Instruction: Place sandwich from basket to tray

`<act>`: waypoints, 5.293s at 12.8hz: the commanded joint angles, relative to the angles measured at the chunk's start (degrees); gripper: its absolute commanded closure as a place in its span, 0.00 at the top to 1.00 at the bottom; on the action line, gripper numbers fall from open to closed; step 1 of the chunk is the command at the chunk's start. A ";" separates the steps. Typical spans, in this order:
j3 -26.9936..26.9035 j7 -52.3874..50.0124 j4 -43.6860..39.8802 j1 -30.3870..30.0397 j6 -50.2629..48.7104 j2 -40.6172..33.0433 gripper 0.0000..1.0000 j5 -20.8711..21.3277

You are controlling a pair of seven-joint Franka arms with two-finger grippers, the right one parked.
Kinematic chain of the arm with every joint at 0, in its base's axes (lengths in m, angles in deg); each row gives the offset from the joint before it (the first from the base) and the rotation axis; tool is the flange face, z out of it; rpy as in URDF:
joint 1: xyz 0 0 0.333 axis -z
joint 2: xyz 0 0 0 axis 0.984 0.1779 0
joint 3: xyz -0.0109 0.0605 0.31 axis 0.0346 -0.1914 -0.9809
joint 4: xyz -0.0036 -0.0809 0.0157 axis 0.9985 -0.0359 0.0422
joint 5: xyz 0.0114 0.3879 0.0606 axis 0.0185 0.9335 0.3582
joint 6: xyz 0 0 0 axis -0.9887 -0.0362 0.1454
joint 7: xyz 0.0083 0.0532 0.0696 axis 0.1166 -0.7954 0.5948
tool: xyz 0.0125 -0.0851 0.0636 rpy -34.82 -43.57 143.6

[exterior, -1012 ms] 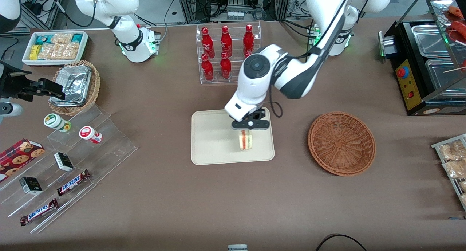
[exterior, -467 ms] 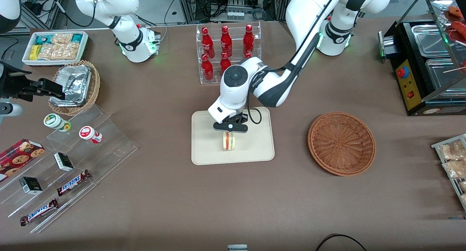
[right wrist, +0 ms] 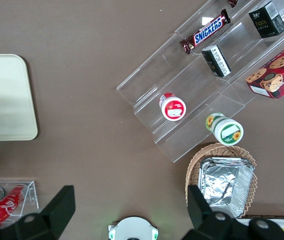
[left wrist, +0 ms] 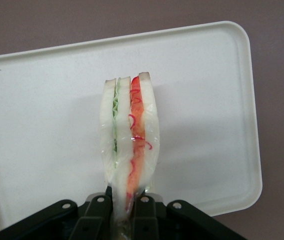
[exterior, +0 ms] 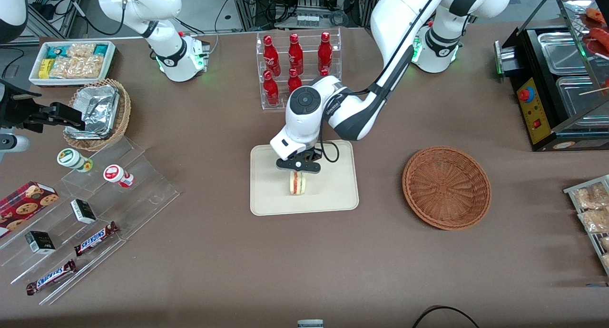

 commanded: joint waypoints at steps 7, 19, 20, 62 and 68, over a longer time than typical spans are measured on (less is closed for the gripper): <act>-0.64 -5.34 -0.88 2.62 -0.29 3.05 0.00 2.52; -0.99 -5.51 -1.06 2.45 -0.11 3.84 0.83 3.06; -0.99 -5.51 -1.14 2.27 -0.11 3.75 0.99 3.06; -33.81 46.52 0.87 -13.76 -41.33 -33.77 1.00 -11.62; -7.49 47.14 3.42 -37.80 -40.46 -38.34 1.00 -7.05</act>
